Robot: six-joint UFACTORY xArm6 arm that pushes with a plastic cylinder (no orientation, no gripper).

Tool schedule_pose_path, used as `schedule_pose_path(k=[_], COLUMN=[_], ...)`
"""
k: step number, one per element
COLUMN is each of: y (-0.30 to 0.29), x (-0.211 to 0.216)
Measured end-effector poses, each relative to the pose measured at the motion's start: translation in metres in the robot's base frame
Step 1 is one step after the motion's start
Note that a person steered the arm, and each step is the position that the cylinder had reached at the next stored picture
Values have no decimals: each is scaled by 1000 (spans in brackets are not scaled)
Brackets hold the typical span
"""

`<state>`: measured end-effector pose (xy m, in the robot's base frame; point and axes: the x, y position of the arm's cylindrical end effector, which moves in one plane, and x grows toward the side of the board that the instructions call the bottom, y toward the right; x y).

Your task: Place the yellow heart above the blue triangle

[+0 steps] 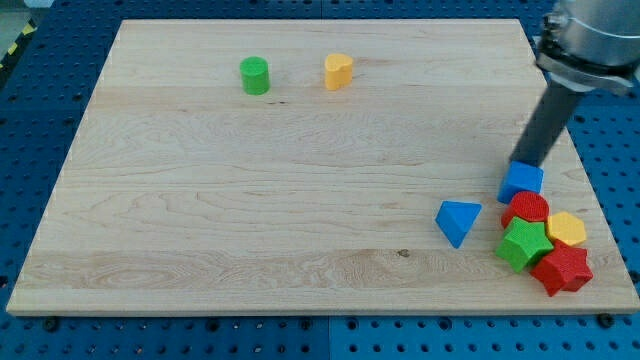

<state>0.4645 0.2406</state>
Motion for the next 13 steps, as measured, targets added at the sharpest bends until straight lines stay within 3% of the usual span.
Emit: schedule_pose_path(k=[1,2,4,5,6,7,13], y=[20,10,-78,-154,-233,-258,-209], x=[0,-33,-154,-188,-192,-170,-174])
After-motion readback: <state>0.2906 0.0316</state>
